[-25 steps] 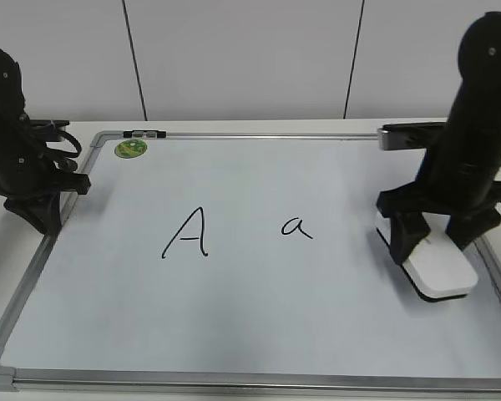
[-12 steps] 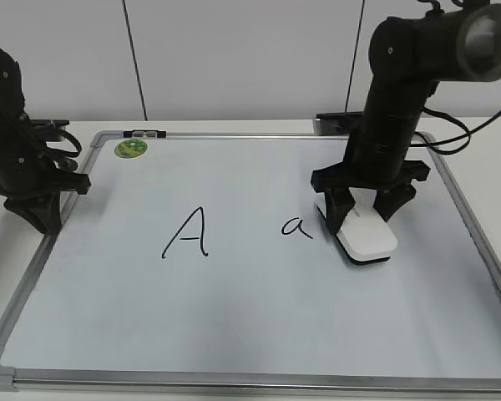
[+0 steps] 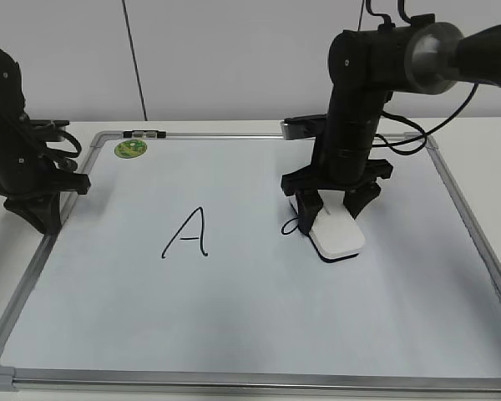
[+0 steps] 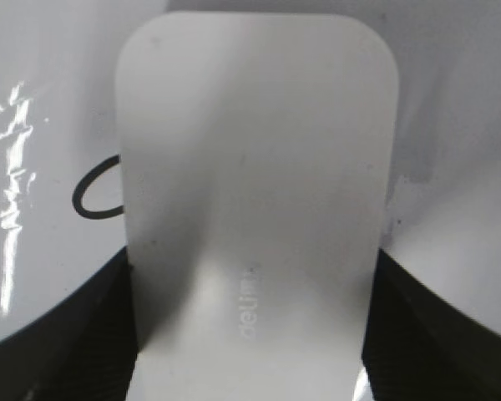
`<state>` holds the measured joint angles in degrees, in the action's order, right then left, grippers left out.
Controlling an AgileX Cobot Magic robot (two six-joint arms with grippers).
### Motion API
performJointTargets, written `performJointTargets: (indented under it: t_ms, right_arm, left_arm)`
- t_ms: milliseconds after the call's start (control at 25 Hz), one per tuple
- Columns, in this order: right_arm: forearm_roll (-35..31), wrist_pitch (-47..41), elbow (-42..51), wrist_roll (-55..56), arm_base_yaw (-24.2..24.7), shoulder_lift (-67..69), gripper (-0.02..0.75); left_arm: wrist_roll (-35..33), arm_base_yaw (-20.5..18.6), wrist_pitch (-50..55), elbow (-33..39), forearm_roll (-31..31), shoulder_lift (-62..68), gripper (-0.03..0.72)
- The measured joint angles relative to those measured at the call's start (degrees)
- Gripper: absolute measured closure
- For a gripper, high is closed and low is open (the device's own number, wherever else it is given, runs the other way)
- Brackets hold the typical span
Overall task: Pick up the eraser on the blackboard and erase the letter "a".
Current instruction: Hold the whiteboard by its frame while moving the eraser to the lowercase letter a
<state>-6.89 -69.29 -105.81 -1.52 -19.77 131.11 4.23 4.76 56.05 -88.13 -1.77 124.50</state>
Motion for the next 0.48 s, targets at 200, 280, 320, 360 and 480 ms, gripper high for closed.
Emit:
performJointTargets:
  t_ms: [200, 280, 320, 360, 480]
  right_arm:
    - [1.1, -0.5, -0.9, 0.2, -1.7, 1.0, 0.218]
    - [1.4, -0.5, -1.2, 0.2, -2.8, 1.3, 0.218]
    - [1.5, -0.5, -1.3, 0.2, -3.5, 1.4, 0.218]
    - [1.6, -0.5, -1.4, 0.2, -4.2, 1.4, 0.218]
    - [1.8, -0.4, -1.4, 0.2, -7.4, 1.5, 0.218]
  left_arm:
    - [0.0, 0.0, 0.0, 0.0, 0.0, 0.0, 0.647]
    - [0.0, 0.0, 0.0, 0.0, 0.0, 0.0, 0.647]
    - [0.0, 0.0, 0.0, 0.0, 0.0, 0.0, 0.647]
    - [0.0, 0.0, 0.0, 0.0, 0.0, 0.0, 0.647]
    - [0.0, 0.0, 0.0, 0.0, 0.0, 0.0, 0.647]
